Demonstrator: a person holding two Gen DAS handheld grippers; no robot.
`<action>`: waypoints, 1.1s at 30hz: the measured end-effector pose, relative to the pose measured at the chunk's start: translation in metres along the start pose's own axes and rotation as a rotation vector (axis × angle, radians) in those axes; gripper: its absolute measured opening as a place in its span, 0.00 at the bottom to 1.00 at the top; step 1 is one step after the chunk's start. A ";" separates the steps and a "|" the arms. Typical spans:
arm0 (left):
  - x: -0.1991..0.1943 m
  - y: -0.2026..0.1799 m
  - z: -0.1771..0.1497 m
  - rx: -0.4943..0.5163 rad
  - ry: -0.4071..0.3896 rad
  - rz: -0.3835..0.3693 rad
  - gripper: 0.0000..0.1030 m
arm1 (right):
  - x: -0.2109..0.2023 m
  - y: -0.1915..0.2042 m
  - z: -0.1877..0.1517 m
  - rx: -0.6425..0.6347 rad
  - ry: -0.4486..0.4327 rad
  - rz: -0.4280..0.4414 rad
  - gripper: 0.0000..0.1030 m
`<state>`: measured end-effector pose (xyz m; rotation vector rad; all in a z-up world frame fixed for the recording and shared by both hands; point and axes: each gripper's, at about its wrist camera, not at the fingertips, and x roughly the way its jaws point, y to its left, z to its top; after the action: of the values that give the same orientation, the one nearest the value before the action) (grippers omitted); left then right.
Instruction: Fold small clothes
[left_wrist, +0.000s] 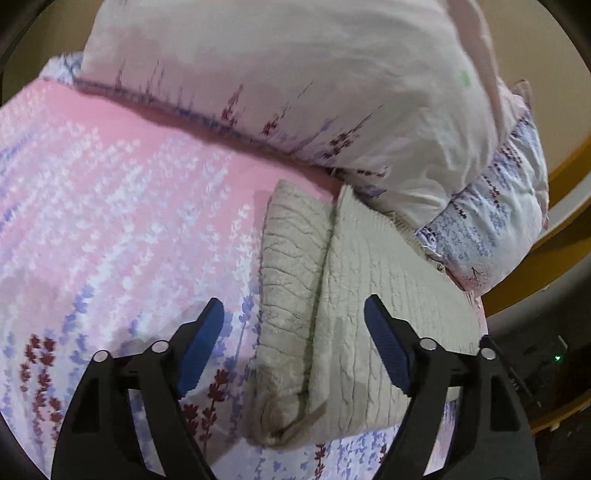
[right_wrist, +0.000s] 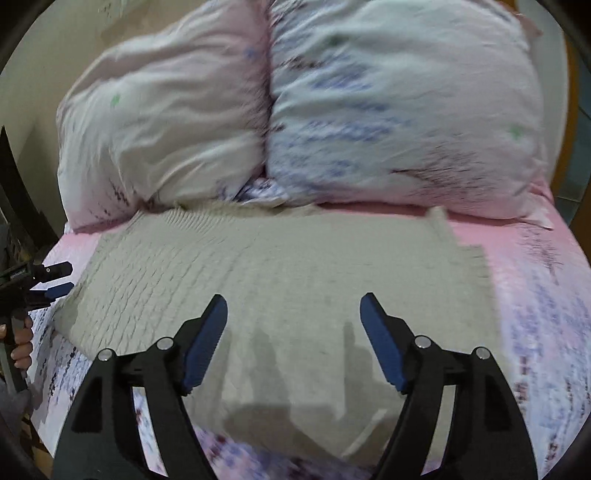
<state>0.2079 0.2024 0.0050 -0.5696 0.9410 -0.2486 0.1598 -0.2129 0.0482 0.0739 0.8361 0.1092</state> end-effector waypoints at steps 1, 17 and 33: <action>0.001 -0.001 0.000 0.002 -0.006 0.000 0.80 | 0.007 0.005 0.001 0.004 0.019 -0.002 0.73; 0.016 -0.012 0.004 0.014 0.007 -0.048 0.80 | 0.033 0.027 -0.002 -0.034 0.064 -0.038 0.77; 0.027 -0.014 0.008 -0.035 0.016 -0.116 0.80 | 0.051 0.039 -0.008 -0.112 0.095 -0.119 0.88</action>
<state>0.2306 0.1819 -0.0018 -0.6563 0.9302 -0.3415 0.1848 -0.1677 0.0093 -0.0867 0.9257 0.0481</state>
